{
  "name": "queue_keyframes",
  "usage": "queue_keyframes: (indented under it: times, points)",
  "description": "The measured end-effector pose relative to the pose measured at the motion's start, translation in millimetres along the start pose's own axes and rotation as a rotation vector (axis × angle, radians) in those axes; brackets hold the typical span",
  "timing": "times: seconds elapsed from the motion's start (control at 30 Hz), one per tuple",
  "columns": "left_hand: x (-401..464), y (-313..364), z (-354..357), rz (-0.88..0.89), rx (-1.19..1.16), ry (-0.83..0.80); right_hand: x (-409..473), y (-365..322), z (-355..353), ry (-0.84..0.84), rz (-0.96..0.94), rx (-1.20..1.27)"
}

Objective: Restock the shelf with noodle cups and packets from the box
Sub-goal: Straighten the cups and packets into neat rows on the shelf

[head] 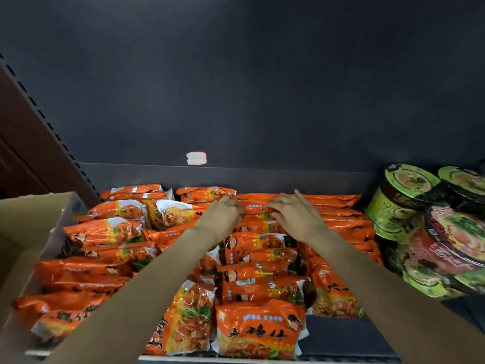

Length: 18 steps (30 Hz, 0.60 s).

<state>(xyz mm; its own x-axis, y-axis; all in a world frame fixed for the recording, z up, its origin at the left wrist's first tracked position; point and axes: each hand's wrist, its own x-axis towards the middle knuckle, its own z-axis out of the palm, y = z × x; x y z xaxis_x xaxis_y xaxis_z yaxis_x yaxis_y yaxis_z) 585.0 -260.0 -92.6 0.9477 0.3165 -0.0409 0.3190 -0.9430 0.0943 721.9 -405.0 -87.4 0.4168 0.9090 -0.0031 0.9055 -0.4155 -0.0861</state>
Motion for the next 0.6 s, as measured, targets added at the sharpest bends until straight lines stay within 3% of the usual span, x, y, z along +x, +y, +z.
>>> queue_keyframes:
  times: [0.3,0.6]
  points:
    - [5,-13,-5,0.085,0.002,-0.070,9,-22,3,-0.105,-0.019,0.038]
    - [16,-11,-4,0.004,-0.321,-0.012,7,-19,-1,-0.144,0.101,0.016]
